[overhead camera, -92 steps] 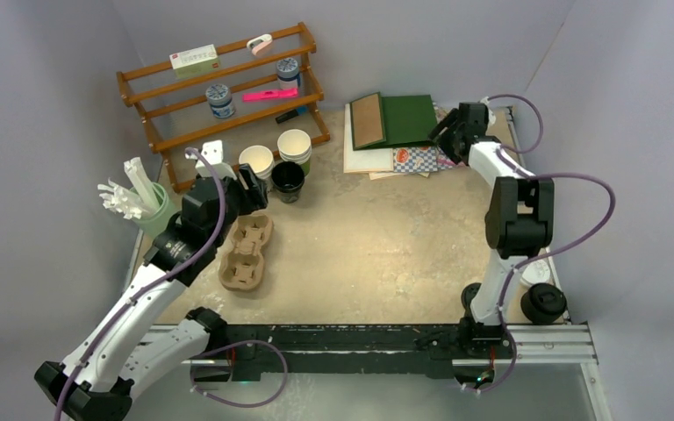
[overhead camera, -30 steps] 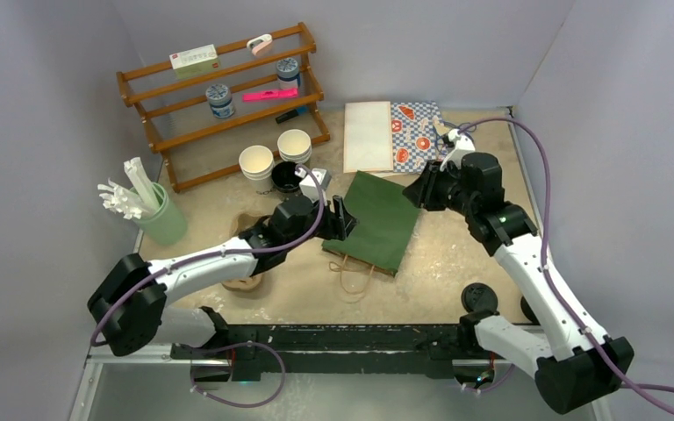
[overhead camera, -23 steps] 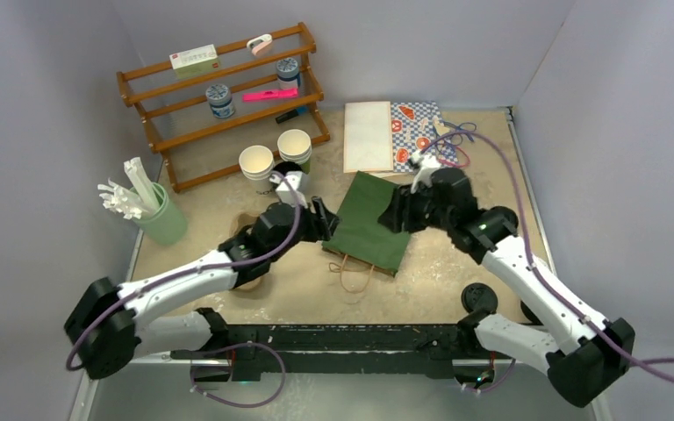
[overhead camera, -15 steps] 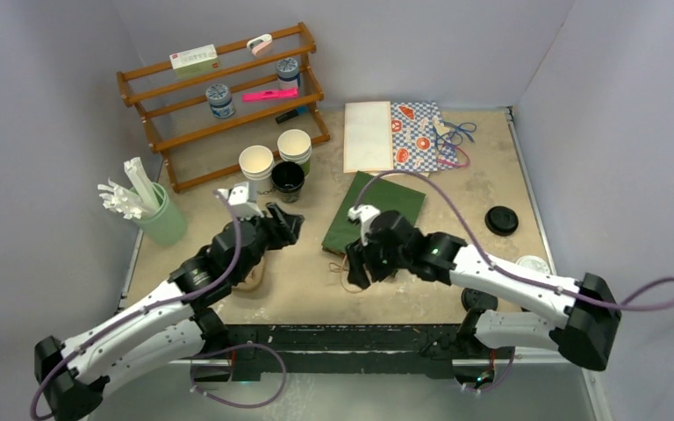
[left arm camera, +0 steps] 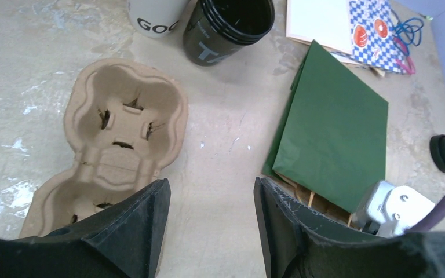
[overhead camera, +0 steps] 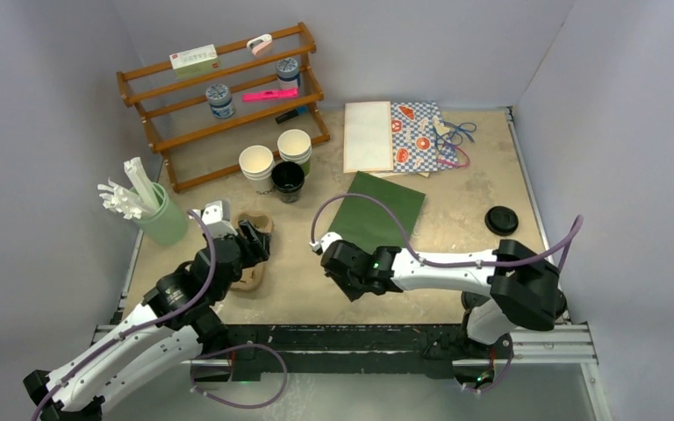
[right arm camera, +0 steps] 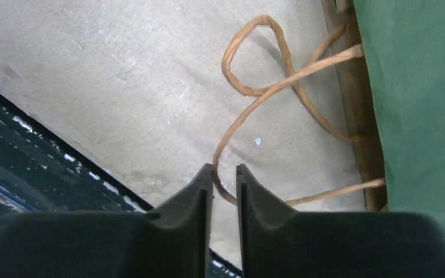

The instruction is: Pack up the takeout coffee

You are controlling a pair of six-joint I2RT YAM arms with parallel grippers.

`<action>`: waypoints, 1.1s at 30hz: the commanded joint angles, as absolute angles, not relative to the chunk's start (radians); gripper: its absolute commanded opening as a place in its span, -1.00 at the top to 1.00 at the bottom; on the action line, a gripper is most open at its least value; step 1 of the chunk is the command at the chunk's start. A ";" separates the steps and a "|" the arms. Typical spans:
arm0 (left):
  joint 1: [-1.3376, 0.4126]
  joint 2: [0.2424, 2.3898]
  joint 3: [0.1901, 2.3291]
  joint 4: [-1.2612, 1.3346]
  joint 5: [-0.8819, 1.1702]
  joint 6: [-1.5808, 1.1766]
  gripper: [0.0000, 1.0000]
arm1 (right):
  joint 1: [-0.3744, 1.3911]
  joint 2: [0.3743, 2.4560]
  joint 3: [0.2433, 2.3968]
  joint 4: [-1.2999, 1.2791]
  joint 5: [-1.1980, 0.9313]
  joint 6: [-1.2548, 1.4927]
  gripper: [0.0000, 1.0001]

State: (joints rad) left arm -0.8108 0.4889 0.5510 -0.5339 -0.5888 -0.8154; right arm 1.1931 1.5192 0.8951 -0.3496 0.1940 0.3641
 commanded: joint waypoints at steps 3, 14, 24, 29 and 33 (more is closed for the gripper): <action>-0.807 0.516 0.579 -0.536 -0.563 -0.747 -0.16 | 1.198 1.462 1.029 -0.407 0.245 0.395 1.00; -0.808 0.592 0.509 -0.293 -0.301 -0.626 -0.26 | 1.052 1.254 1.318 -0.610 0.234 0.453 1.00; -0.808 0.604 0.496 -0.158 -0.088 -0.659 -0.56 | 0.961 1.256 1.406 -0.608 0.199 0.478 1.00; -0.808 0.553 0.423 -0.097 -0.081 -0.821 -0.61 | 0.959 1.253 1.402 -0.594 0.207 0.488 1.00; -0.811 0.578 0.321 0.110 -0.045 -0.902 -0.68 | 0.959 1.247 1.398 -0.584 0.216 0.498 1.00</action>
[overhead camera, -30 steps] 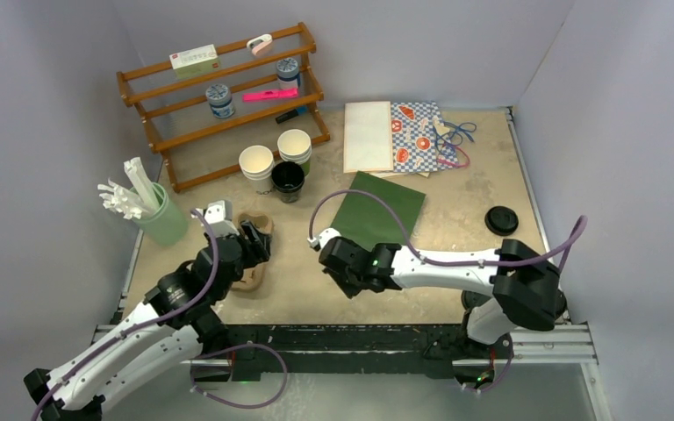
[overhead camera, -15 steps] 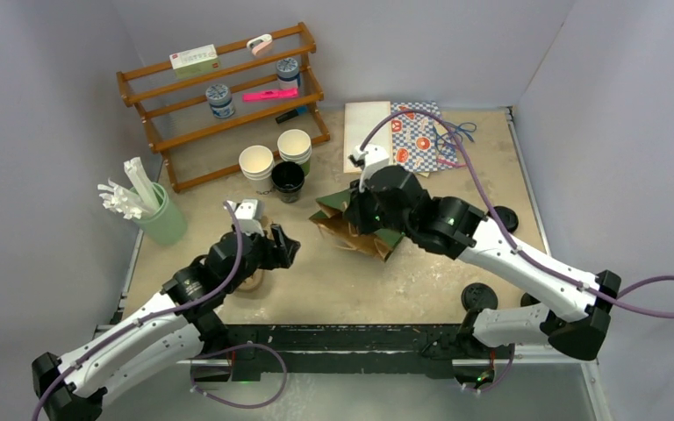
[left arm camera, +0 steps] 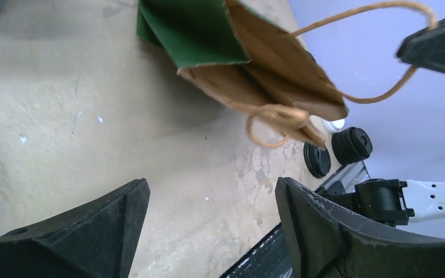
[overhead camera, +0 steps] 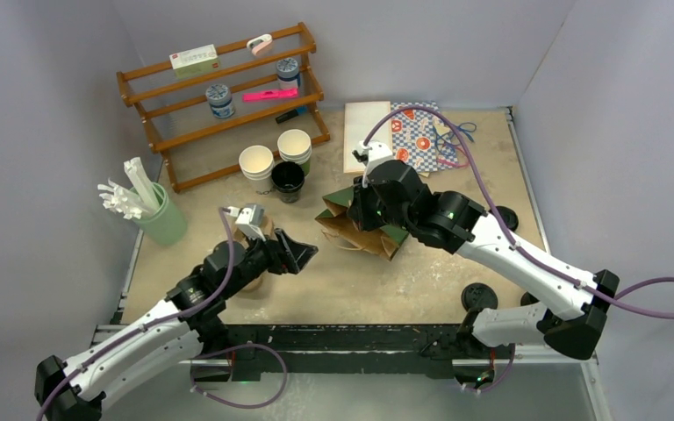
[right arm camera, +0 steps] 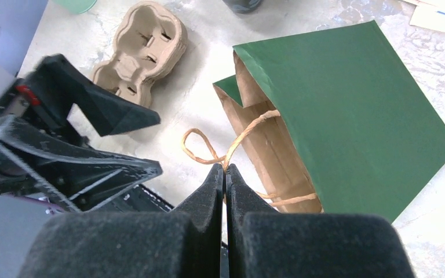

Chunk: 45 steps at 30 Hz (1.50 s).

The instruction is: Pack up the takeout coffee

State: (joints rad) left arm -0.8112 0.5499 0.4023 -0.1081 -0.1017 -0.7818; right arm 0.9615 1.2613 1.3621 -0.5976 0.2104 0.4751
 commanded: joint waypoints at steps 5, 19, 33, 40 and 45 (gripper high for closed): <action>-0.817 0.754 0.348 0.238 -0.016 -0.901 -0.68 | 0.959 1.239 1.393 -0.570 0.215 0.509 1.00; -0.817 0.996 0.385 0.545 0.005 -0.882 -0.47 | 0.957 1.222 1.402 -0.583 0.249 0.523 1.00; -0.807 1.035 1.064 -0.257 -0.175 -0.506 1.00 | 0.910 1.253 1.607 -0.813 0.565 0.457 0.82; -0.808 1.161 1.314 -0.318 -0.033 -0.477 1.00 | 0.910 1.240 1.668 -0.841 0.466 0.417 -0.04; -0.808 1.213 1.298 -0.253 0.053 -0.529 1.00 | 0.911 1.202 1.625 -0.836 0.335 0.410 -0.22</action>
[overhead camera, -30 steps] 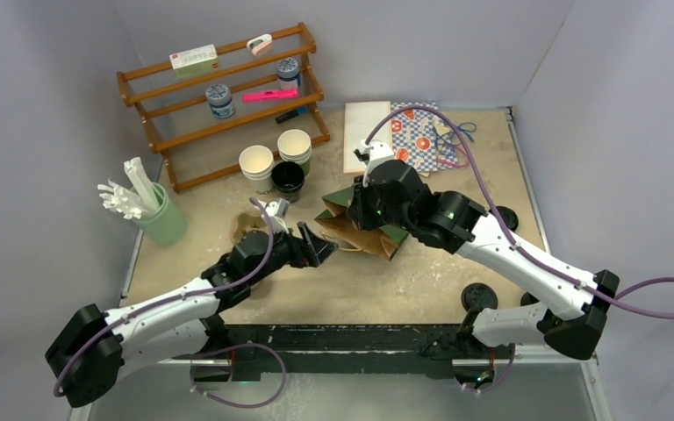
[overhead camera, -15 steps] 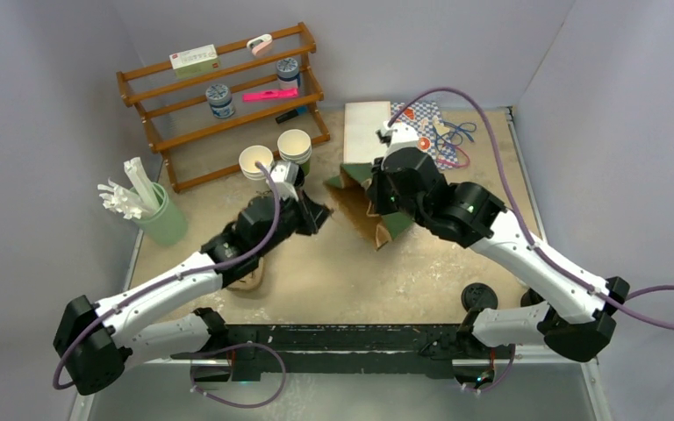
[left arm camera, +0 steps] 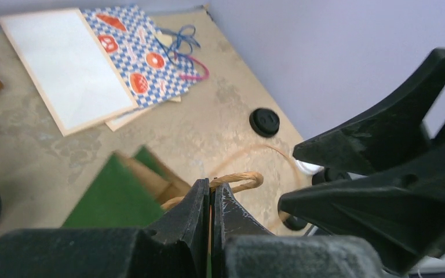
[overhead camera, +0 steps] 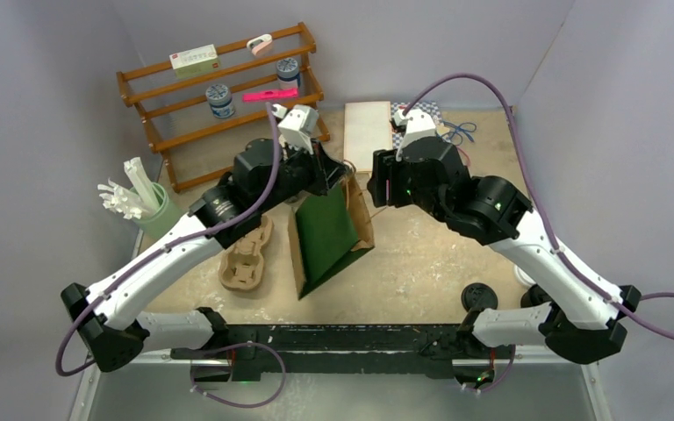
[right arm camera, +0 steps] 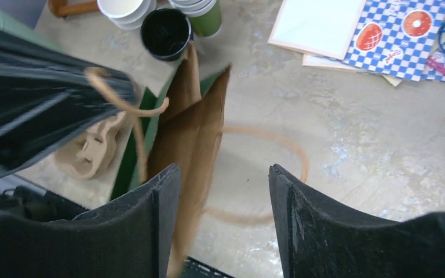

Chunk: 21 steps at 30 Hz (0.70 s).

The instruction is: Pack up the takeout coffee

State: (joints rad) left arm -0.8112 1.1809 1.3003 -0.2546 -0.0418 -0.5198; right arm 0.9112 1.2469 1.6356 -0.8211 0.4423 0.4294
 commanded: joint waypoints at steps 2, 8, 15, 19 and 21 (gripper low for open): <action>-0.808 1.224 1.269 -0.227 0.069 -0.551 1.00 | 0.910 1.181 1.587 -0.819 0.281 0.426 -0.22; -0.808 1.236 1.196 -0.159 0.082 -0.600 1.00 | 0.910 1.103 1.395 -0.686 0.149 0.472 -0.31; -0.809 1.220 1.177 -0.140 0.112 -0.613 1.00 | 0.909 1.076 1.261 -0.596 0.168 0.411 -0.51; -0.809 1.201 1.175 -0.138 0.115 -0.623 1.00 | 0.910 1.111 1.252 -0.575 0.129 0.402 -0.43; -0.808 1.193 1.177 -0.133 0.127 -0.628 1.00 | 0.910 1.135 1.253 -0.568 0.124 0.410 -0.29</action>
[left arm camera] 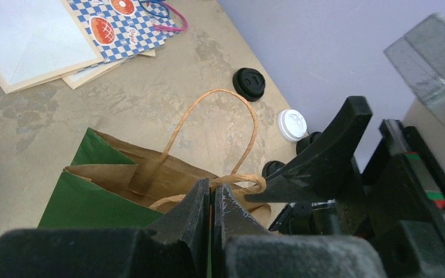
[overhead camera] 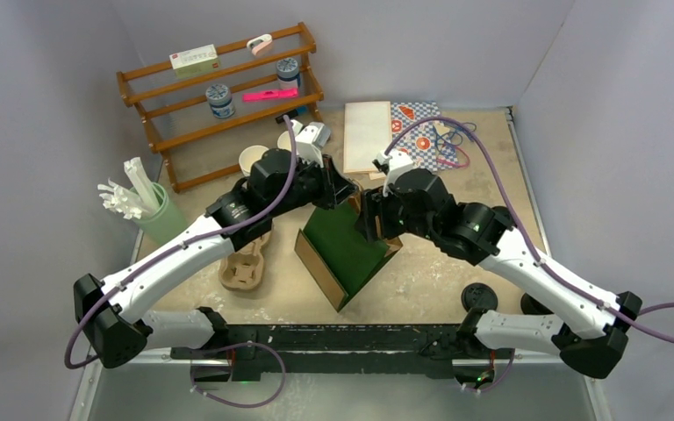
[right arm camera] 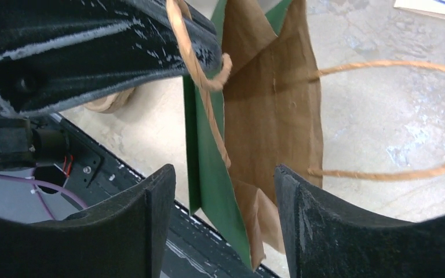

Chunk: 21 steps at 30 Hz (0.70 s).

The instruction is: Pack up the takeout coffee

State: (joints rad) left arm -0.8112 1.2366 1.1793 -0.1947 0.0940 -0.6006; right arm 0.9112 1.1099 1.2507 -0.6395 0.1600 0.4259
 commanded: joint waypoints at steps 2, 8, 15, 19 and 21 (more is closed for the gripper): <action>-0.809 1.188 1.181 -0.128 0.140 -0.632 1.00 | 0.911 1.158 1.255 -0.560 0.128 0.422 -0.14; -0.808 1.164 1.192 -0.141 0.151 -0.623 1.00 | 0.910 1.185 1.255 -0.542 0.145 0.450 0.44; -0.808 1.099 1.176 -0.161 0.117 -0.632 0.45 | 0.910 1.144 1.268 -0.549 0.234 0.492 1.00; -0.809 1.035 1.106 -0.208 0.043 -0.639 -0.15 | 0.910 1.120 1.280 -0.578 0.338 0.513 1.00; -0.808 0.985 1.029 -0.213 0.007 -0.660 -0.31 | 0.910 1.107 1.269 -0.579 0.366 0.526 1.00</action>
State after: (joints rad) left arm -0.8120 1.0683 1.1347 -0.1947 0.0902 -0.6327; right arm 0.9112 1.1465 1.2507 -0.5739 0.2485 0.4866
